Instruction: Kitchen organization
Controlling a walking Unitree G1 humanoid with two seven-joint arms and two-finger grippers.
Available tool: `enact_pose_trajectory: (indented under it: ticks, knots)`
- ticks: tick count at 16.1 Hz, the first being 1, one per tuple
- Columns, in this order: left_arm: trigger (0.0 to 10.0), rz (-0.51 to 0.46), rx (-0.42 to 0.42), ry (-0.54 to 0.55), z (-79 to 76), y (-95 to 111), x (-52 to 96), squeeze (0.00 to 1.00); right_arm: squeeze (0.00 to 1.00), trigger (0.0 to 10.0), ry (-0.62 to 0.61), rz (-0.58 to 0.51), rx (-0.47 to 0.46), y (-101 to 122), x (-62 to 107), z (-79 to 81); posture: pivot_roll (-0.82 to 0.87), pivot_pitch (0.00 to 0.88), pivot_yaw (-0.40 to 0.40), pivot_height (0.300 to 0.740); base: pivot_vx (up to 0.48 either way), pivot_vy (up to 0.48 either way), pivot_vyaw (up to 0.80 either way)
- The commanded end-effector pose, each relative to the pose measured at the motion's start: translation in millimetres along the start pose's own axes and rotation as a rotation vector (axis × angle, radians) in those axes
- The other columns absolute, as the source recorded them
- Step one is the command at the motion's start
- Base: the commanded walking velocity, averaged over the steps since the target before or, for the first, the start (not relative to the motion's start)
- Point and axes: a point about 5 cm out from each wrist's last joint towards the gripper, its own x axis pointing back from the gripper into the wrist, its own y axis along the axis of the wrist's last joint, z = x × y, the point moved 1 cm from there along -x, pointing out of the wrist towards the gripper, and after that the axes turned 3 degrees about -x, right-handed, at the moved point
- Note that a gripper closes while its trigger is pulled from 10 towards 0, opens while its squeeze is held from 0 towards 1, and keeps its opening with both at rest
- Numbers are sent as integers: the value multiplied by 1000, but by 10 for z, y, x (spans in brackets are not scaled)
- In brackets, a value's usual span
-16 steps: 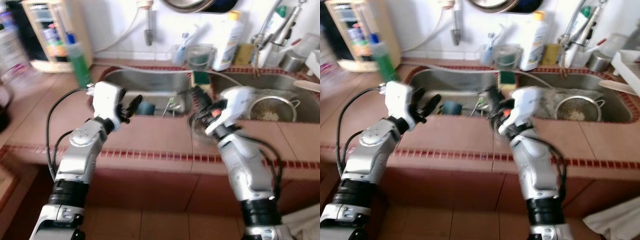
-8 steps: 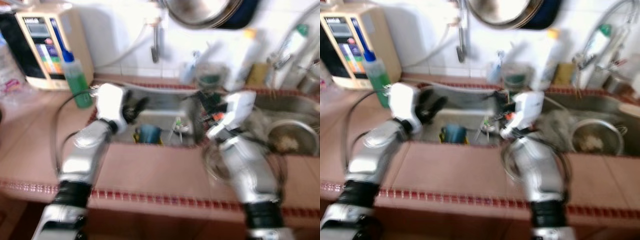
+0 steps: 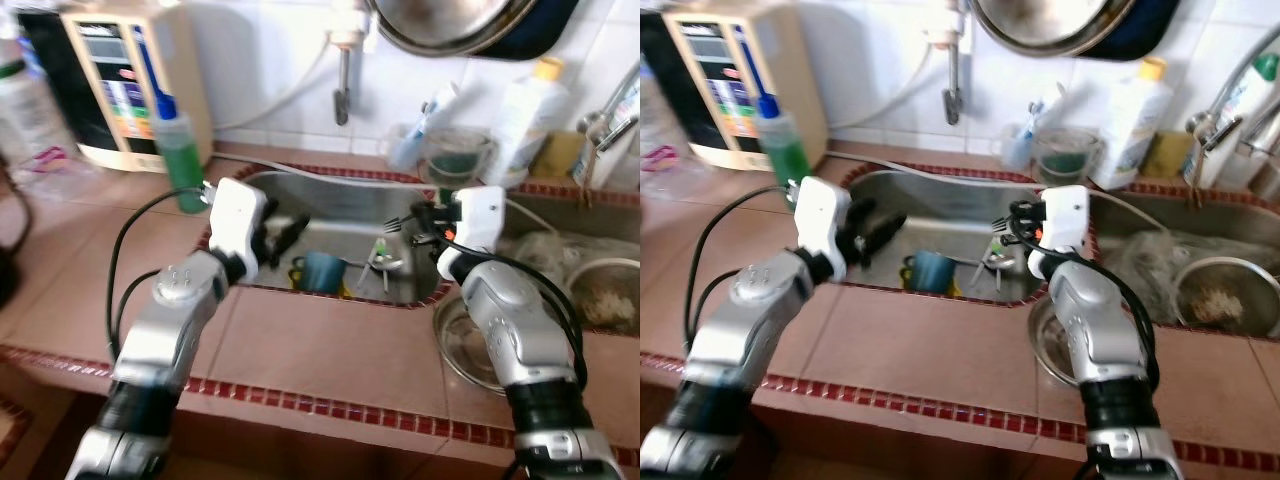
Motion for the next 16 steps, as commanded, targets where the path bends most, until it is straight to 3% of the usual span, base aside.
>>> enact_pose_trajectory:
  ticks: [1,2,5,7,11,15,16]
  knots:
    - [10000,10,-18,-55,-95,44,1,0,0,10000,-26,-2,-2,65,-18,-65,-142,7,-8,736,0,0,0]
    - [10000,12,-41,-94,-161,60,54,0,0,10000,-9,-25,34,91,-12,-113,-131,15,-12,736,0,0,0]
    - [10000,38,-25,-164,-284,90,130,0,0,10000,18,3,-78,95,-40,-158,-120,35,-15,736,0,0,0]
    - [10000,39,-29,-183,-354,126,118,0,0,10000,71,23,-97,83,-69,-158,-118,44,-14,736,0,0,0]
    - [10000,31,-21,-201,-427,212,34,0,0,10000,229,84,-34,-68,-107,-123,-118,84,6,736,0,0,0]
    - [10000,34,-14,-205,-456,233,23,0,8,10000,300,92,-101,-130,-120,-180,-113,105,16,736,0,0,0]
    - [10000,34,-12,-204,-456,237,23,0,537,10000,307,91,-122,-131,-119,-197,-112,106,17,736,0,0,0]
